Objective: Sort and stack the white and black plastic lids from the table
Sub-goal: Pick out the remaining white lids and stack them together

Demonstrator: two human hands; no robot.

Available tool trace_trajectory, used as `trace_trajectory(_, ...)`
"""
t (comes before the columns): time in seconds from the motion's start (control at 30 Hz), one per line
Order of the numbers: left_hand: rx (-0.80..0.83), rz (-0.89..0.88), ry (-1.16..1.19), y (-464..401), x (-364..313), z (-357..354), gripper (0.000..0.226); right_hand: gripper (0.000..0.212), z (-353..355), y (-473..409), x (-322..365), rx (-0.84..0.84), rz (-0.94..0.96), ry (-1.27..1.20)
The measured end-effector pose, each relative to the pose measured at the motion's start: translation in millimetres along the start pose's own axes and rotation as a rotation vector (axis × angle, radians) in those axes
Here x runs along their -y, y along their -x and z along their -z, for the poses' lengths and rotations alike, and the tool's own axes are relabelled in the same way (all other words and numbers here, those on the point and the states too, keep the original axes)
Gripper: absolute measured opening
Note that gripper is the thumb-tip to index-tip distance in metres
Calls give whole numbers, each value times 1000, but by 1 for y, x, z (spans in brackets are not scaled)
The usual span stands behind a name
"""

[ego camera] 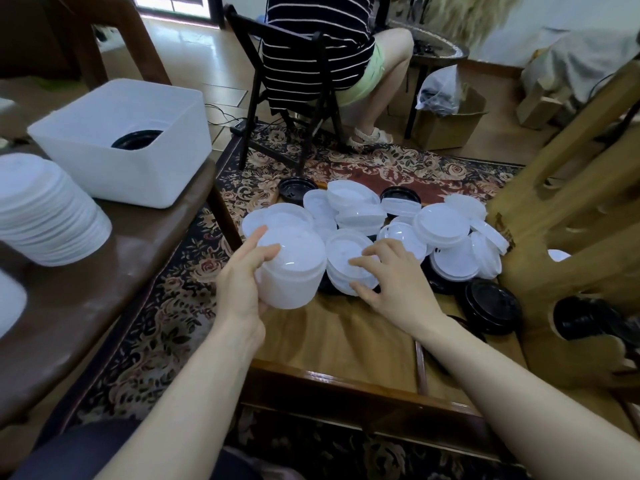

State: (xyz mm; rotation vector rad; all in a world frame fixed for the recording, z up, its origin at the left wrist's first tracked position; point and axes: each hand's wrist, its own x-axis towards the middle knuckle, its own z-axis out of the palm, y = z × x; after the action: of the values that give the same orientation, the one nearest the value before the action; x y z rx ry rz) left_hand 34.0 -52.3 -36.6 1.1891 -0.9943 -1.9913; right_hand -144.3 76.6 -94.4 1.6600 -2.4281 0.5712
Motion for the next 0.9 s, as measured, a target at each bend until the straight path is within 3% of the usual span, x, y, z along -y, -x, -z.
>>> trace_trajectory(0.1,2,7,2,2,-2,-2,30,7,-1,-5,4,-44,10,68)
trace_trajectory(0.2,9,4,2,2,-2,-2,31,4,8,0,7,-78,-62,-41)
trace_trajectory(0.4,74,8,-17,8,-2,-5,32,13,54,18,22,-176,-545,-712)
trace_trajectory(0.53,176,4,-76,16,5,-12,33,4,86,34,18,-204,-753,-1090)
trace_trajectory(0.7,287,16,-127,29,16,-22,34,28,104,49,24,-145,-727,-1578)
trace_trajectory(0.9,348,11,-155,36,26,-29,40,87,94,52,34,-12,-714,-1631)
